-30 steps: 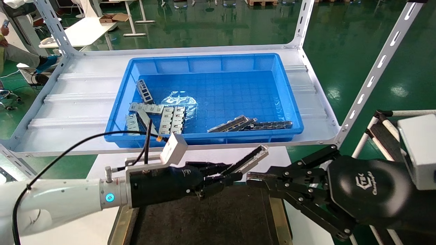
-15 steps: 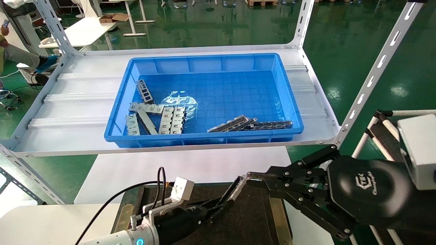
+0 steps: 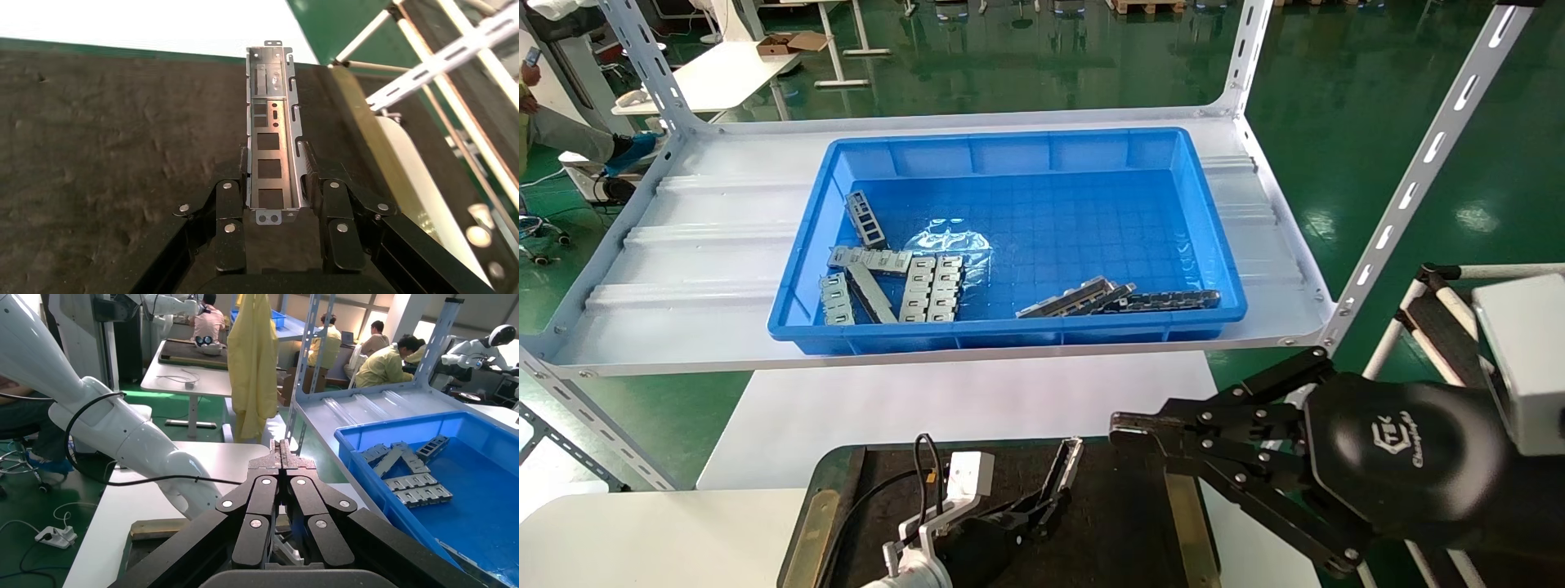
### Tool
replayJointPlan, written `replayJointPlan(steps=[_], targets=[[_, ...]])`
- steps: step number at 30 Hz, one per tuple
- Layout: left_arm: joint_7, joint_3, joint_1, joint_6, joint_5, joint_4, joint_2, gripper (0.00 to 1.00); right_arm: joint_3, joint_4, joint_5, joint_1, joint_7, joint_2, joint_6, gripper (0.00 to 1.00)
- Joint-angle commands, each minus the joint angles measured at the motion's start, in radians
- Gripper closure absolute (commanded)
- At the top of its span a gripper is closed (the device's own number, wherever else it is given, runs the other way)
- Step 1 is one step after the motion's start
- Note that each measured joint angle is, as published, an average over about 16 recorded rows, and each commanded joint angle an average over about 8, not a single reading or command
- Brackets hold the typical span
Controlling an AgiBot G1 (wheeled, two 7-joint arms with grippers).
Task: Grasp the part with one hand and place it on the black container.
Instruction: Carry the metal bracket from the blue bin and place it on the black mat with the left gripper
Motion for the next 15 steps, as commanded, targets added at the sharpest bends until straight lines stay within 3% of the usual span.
replayJointPlan(steps=[1,15], targets=[[-0.034,0.018,-0.006,-0.032,0.010,0.025,0.018,1.00,0.000,0.000,0.000,0.000,0.000,0.000,0.000,1.00],[-0.159,0.101,-0.026,-0.174,0.017,0.101,0.076,1.00,0.000,0.000,0.000,0.000,0.000,0.000,0.000,1.00]])
